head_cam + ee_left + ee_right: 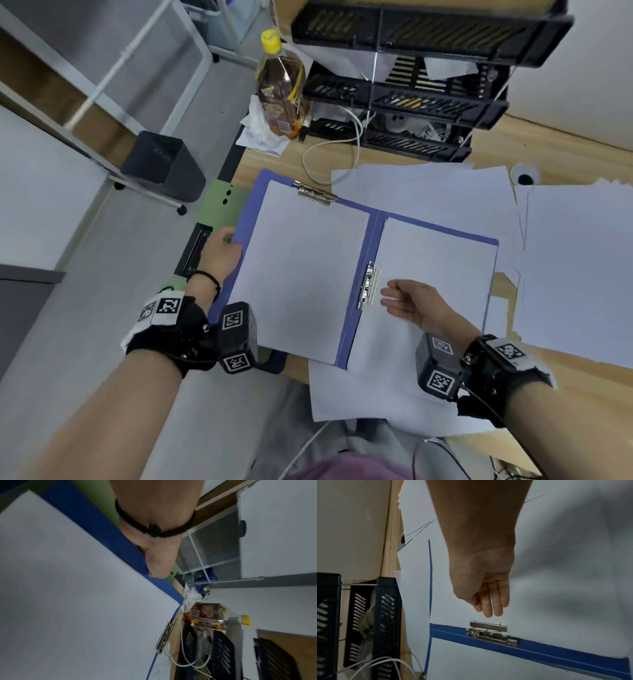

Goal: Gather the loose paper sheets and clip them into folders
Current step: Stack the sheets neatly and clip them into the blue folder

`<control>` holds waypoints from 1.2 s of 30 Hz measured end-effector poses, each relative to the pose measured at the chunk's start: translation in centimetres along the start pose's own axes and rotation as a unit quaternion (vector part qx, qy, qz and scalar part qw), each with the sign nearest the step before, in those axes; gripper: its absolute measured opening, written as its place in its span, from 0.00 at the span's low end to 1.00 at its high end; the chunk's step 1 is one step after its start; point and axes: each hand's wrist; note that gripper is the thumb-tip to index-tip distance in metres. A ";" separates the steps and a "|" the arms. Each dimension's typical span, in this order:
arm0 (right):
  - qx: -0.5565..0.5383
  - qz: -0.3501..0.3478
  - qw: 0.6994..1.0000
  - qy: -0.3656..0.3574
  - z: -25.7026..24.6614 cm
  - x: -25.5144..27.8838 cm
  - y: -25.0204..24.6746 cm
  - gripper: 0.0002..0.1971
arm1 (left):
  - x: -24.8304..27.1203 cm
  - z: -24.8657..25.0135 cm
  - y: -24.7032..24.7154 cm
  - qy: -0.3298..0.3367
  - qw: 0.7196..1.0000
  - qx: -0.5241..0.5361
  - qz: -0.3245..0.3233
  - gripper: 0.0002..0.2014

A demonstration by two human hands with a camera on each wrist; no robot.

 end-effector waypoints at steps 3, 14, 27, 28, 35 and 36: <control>0.016 -0.015 1.000 -0.001 -0.5 0.3 0.4 0.08 | 2.1 2.8 -1.8 0.038 0.998 -0.021 -0.050 0.14; 0.014 -0.153 0.986 -0.059 -0.1 5.7 -1.3 0.13 | 12.8 11.4 3.0 0.112 0.943 0.028 -0.313 0.25; -0.085 0.018 0.992 -0.088 5.7 12.9 -16.0 0.10 | 12.1 10.3 20.4 0.085 0.931 0.001 -0.356 0.21; -0.092 0.014 0.992 -0.080 6.5 13.0 -16.8 0.08 | 11.7 10.0 20.9 0.080 0.938 0.005 -0.338 0.20; -0.122 0.016 0.990 -0.066 9.0 11.7 -16.6 0.05 | 8.7 6.1 19.7 0.034 0.989 0.023 -0.145 0.14; -0.113 0.017 0.991 -0.065 9.0 11.6 -16.1 0.06 | 8.2 5.4 19.3 0.020 0.990 0.021 -0.136 0.14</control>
Point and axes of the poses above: each hand's wrist, its own x-axis away from the middle knuckle, its own y-axis out of the palm, z = x × y, and after that the axes turned 9 degrees about -z, right-handed
